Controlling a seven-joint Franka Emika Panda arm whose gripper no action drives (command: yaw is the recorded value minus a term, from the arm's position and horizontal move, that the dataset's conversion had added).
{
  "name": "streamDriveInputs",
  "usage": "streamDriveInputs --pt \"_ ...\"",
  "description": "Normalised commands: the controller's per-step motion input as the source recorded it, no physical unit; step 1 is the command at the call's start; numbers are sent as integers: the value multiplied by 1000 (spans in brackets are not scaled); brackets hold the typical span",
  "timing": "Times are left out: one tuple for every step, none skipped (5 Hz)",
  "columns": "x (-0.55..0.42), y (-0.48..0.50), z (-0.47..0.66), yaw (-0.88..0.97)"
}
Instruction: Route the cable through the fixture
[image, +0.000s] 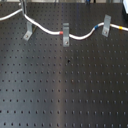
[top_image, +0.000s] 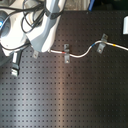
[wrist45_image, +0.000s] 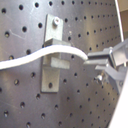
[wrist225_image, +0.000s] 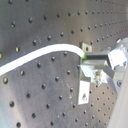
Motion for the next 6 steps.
streamDriveInputs --pt "-4 -15 369 11" --pt "-48 89 243 83" --pt "-106 204 231 83" --pt "-110 172 413 11" --pt "-138 110 506 0" --pt "-72 16 358 3"
